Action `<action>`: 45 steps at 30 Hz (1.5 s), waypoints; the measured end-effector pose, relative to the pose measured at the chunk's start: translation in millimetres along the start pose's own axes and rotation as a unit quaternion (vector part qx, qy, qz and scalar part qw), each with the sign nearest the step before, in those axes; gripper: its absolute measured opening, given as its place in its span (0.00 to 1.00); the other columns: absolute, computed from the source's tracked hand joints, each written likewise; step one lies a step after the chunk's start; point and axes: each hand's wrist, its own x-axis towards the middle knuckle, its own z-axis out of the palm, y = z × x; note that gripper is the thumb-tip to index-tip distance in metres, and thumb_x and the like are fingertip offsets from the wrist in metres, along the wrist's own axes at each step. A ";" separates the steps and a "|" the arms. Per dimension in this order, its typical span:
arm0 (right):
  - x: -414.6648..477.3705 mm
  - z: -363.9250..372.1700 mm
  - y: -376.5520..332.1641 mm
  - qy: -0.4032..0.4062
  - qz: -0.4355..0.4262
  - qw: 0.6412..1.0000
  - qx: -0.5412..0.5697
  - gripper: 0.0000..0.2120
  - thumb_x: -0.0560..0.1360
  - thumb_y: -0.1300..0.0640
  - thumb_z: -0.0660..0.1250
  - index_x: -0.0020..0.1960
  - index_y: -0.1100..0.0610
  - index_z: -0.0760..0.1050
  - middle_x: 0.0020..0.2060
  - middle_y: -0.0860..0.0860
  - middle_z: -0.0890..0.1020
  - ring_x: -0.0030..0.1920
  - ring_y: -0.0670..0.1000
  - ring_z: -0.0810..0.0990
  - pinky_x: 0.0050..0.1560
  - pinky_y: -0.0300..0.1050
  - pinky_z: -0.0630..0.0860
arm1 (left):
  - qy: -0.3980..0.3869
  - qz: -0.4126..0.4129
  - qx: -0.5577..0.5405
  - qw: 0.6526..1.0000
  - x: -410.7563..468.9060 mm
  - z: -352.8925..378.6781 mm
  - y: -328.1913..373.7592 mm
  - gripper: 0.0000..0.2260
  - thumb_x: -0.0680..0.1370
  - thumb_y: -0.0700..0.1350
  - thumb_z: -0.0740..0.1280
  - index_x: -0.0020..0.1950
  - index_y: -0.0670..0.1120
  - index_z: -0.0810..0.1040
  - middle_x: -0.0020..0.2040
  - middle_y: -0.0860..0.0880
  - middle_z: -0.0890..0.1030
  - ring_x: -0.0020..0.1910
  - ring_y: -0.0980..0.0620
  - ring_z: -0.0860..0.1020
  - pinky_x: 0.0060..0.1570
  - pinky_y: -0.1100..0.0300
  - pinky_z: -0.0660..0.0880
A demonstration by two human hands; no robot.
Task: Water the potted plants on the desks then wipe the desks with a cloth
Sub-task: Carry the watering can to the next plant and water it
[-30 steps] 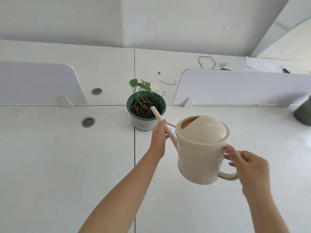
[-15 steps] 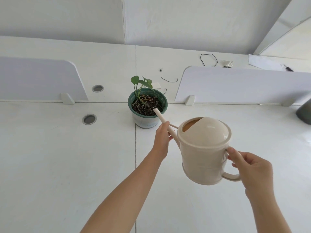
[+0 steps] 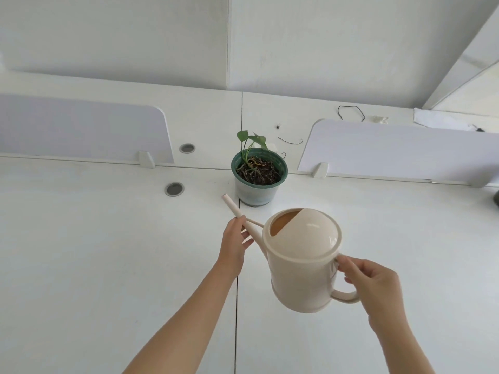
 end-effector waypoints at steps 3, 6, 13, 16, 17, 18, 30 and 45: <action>-9.1 7.0 15.8 -0.033 0.012 0.999 0.017 0.08 0.70 0.59 0.69 0.32 0.53 0.80 0.25 0.38 0.82 0.36 0.51 0.77 0.37 0.43 0.71 | 0.036 0.006 0.017 0.999 -16.8 -24.5 -1.5 0.06 0.78 0.46 0.58 0.46 0.46 0.73 0.52 0.44 0.75 0.53 0.47 0.75 0.47 0.55 0.71; -18.1 15.2 29.6 -0.081 0.021 0.996 0.028 0.08 0.71 0.59 0.69 0.34 0.54 0.81 0.31 0.36 0.83 0.39 0.45 0.80 0.42 0.40 0.72 | 0.070 0.013 0.024 0.997 -32.3 -47.1 -5.3 0.07 0.79 0.46 0.57 0.49 0.47 0.74 0.52 0.46 0.77 0.55 0.47 0.76 0.50 0.54 0.71; -24.5 34.6 54.2 -0.168 0.056 0.984 0.031 0.07 0.73 0.60 0.66 0.38 0.59 0.81 0.44 0.43 0.84 0.38 0.33 0.79 0.42 0.33 0.71 | 0.124 0.037 0.006 0.992 -59.7 -87.3 -12.5 0.08 0.79 0.44 0.56 0.52 0.44 0.73 0.53 0.46 0.77 0.54 0.47 0.75 0.46 0.55 0.70; -23.4 42.4 63.2 -0.189 0.064 0.979 0.032 0.07 0.74 0.60 0.65 0.41 0.61 0.81 0.45 0.44 0.84 0.42 0.35 0.80 0.45 0.35 0.71 | 0.141 0.046 0.001 0.989 -69.1 -97.3 -12.6 0.08 0.79 0.44 0.57 0.52 0.45 0.73 0.51 0.48 0.78 0.54 0.47 0.75 0.46 0.56 0.70; -23.5 45.1 64.9 -0.195 0.066 0.978 0.030 0.08 0.74 0.60 0.65 0.41 0.61 0.81 0.45 0.43 0.84 0.44 0.37 0.80 0.46 0.35 0.71 | 0.145 0.050 0.001 0.988 -71.6 -100.0 -12.2 0.08 0.79 0.44 0.57 0.52 0.45 0.73 0.51 0.48 0.78 0.54 0.48 0.75 0.46 0.56 0.70; -23.5 47.5 66.4 -0.199 0.069 0.977 0.029 0.08 0.74 0.60 0.65 0.41 0.62 0.81 0.44 0.43 0.85 0.46 0.39 0.81 0.46 0.35 0.71 | 0.149 0.054 0.001 0.987 -73.9 -102.5 -11.9 0.08 0.79 0.45 0.57 0.53 0.45 0.73 0.52 0.48 0.78 0.55 0.48 0.75 0.46 0.56 0.70; -17.4 53.2 78.9 -0.229 0.075 0.969 0.048 0.08 0.74 0.59 0.64 0.46 0.61 0.80 0.48 0.53 0.84 0.52 0.48 0.80 0.47 0.36 0.70 | 0.182 0.067 0.042 0.980 -95.2 -109.4 -10.3 0.11 0.79 0.44 0.57 0.59 0.45 0.73 0.58 0.47 0.76 0.59 0.46 0.75 0.54 0.53 0.69; 60.8 56.0 38.7 -0.191 -0.001 0.981 0.031 0.08 0.75 0.63 0.62 0.45 0.52 0.77 0.47 0.49 0.80 0.49 0.45 0.76 0.53 0.39 0.71 | 0.126 0.138 0.186 0.965 -76.6 -49.1 39.3 0.08 0.79 0.41 0.58 0.49 0.45 0.77 0.45 0.47 0.81 0.46 0.49 0.79 0.47 0.58 0.73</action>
